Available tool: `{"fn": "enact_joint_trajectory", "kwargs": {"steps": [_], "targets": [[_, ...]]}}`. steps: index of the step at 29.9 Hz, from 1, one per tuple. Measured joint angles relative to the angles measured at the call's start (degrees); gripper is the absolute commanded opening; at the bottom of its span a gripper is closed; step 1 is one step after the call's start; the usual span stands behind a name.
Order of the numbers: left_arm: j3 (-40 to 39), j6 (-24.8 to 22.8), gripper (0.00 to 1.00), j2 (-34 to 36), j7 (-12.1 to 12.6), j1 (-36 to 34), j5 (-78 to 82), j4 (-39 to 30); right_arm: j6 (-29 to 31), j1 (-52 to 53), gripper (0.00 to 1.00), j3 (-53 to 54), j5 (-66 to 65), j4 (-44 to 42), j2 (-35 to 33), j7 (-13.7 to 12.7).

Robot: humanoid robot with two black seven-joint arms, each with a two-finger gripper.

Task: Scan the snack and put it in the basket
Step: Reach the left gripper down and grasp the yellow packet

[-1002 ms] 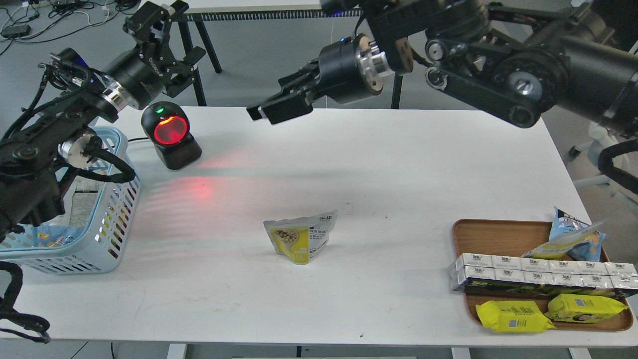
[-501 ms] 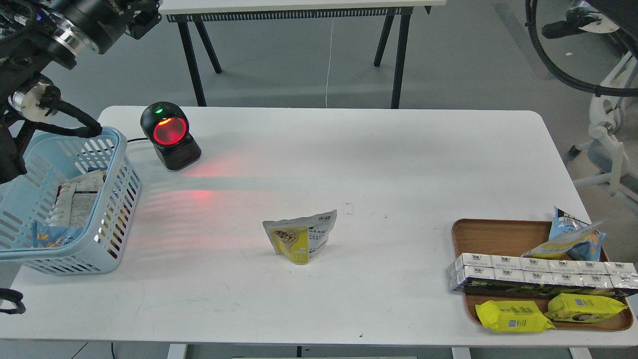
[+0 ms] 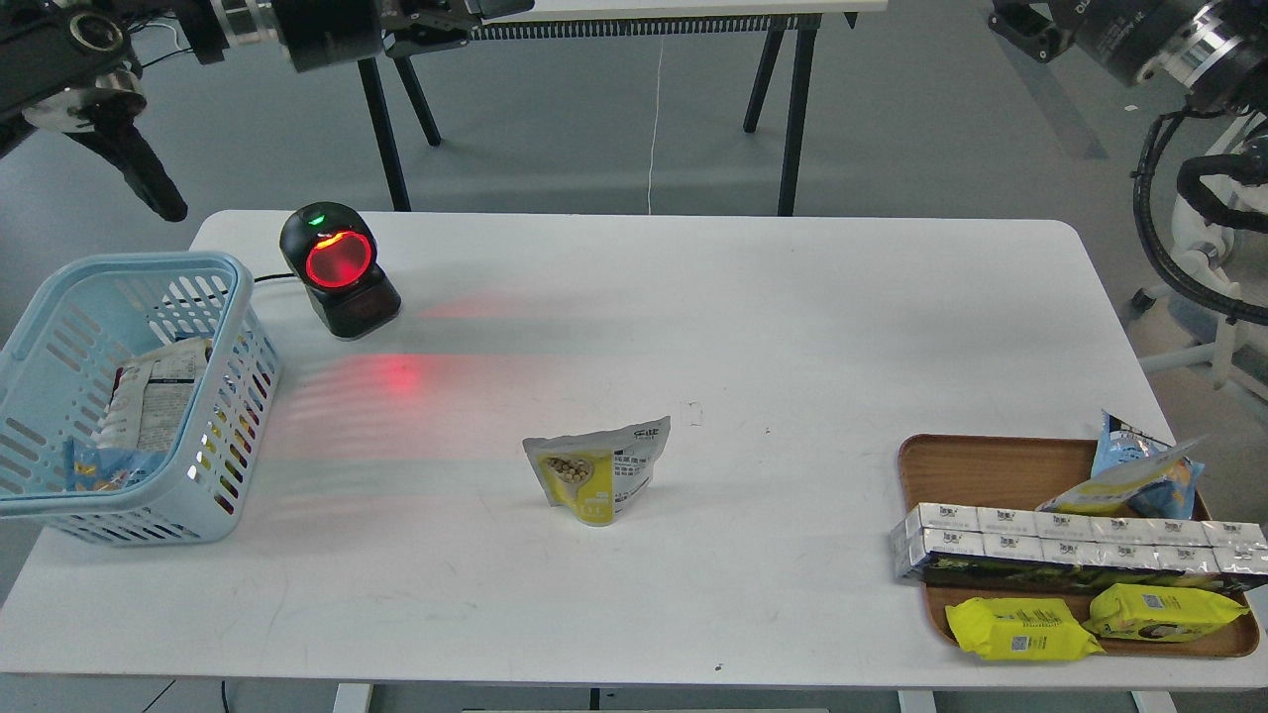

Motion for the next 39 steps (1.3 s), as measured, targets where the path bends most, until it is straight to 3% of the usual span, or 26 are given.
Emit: {"fn": "enact_joint_trajectory", "kwargs": {"steps": [6,12,17,24,39], "targets": [[8.0,0.0,1.00,-2.3,0.0,-12.9,2.0,-2.0,0.0,-8.2,1.00,3.8,8.8,0.1,-0.3,0.0],[9.7,0.0,0.99,-4.3,0.0,-17.3,16.8,-7.3,0.0,-10.9,1.00,6.6,11.0,0.3,-0.3,0.0],[18.8,0.0,0.99,-8.7,0.0,-19.2,22.2,-12.1,0.0,-11.2,1.00,8.5,12.0,0.2,-0.2,0.0],[28.5,10.1,0.98,-14.0,0.0,-19.9,28.8,-15.1,0.0,-11.7,1.00,8.7,12.1,-0.1,-0.2,0.0],[35.6,16.9,0.98,-19.9,0.0,-13.2,35.1,-17.0,0.0,-12.3,1.00,8.7,12.0,-0.1,-1.2,0.0]]}}
